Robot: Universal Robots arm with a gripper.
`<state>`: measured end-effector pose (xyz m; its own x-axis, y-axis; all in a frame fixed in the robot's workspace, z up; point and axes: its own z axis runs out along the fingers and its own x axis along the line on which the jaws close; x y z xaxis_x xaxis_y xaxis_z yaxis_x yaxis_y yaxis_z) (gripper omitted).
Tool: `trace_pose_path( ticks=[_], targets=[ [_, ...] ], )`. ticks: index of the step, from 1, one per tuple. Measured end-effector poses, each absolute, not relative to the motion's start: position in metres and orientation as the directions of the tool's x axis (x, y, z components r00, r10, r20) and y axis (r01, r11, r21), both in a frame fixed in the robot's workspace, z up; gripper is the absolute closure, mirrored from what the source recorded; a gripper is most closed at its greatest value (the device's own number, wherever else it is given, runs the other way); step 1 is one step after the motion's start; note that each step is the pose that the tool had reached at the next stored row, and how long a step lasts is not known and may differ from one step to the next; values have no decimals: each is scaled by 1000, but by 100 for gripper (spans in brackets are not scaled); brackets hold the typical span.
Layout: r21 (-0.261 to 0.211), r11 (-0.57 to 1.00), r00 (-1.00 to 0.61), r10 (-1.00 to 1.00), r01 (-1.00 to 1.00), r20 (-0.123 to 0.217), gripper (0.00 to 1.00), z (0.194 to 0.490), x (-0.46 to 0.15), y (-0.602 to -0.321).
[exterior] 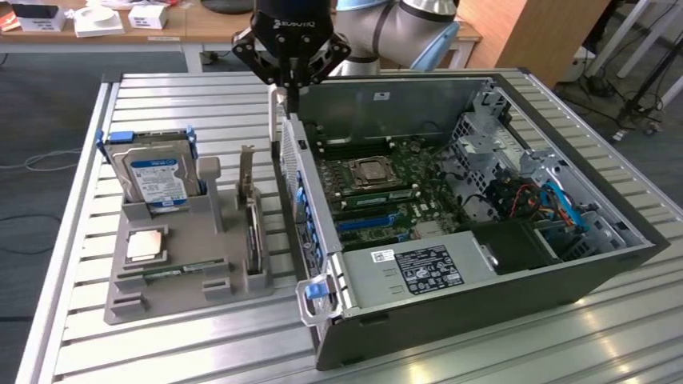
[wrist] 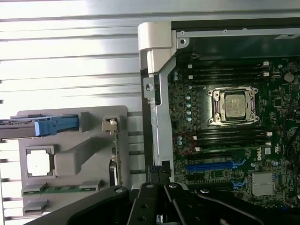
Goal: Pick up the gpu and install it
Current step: 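Reach for the gpu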
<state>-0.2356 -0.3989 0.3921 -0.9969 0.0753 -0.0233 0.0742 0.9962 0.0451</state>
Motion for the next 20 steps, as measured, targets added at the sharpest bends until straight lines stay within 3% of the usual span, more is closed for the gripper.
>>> trace_pose_path(
  ticks=[20],
  targets=[
    [45, 996, -997, 75, 74, -23, 89, 391, -272, -399]
  ],
)
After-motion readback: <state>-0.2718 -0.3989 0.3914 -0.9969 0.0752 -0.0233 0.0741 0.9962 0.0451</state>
